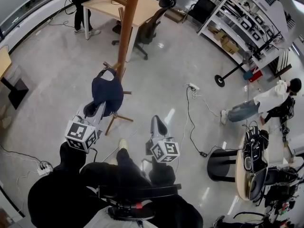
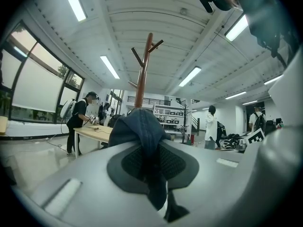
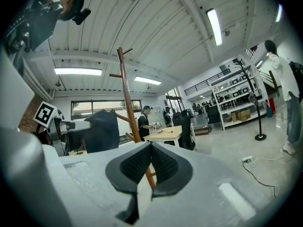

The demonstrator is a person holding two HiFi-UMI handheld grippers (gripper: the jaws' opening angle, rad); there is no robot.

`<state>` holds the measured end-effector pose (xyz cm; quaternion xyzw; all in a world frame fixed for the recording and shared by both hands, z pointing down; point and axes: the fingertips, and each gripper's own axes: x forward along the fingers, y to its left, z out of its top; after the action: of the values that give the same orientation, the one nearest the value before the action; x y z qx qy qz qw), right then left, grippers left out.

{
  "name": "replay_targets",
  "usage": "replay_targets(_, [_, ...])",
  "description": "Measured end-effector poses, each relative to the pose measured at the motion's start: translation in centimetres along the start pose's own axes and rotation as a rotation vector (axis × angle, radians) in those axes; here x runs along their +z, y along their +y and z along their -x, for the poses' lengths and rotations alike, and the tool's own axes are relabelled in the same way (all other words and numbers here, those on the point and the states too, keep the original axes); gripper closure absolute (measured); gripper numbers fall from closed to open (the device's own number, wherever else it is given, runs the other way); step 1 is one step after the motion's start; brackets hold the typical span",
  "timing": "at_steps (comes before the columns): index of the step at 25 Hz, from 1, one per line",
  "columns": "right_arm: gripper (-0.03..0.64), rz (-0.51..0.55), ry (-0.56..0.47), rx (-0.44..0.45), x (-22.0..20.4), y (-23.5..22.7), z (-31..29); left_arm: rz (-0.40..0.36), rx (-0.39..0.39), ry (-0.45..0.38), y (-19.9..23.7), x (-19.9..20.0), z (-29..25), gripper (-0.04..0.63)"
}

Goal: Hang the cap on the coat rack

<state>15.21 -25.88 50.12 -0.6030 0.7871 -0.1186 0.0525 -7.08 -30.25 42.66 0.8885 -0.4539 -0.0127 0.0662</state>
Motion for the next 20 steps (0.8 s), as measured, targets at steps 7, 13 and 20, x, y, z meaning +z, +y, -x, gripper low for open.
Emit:
replay_targets(7, [0.614, -0.005, -0.008, -0.003, 0.1, -0.7, -0.5, -0.006, 0.001, -0.005, 0.2, -0.1, -0.8, 0.557])
replay_targets(13, [0.614, -0.008, -0.02, -0.001, 0.4, -1.3, -0.8, -0.004, 0.0, 0.001, 0.1, -0.3, -1.4, 0.557])
replay_targets(20, [0.614, -0.011, -0.022, -0.004, 0.5, -1.8, -1.1, 0.001, 0.005, 0.011, 0.5, -0.7, -2.1, 0.557])
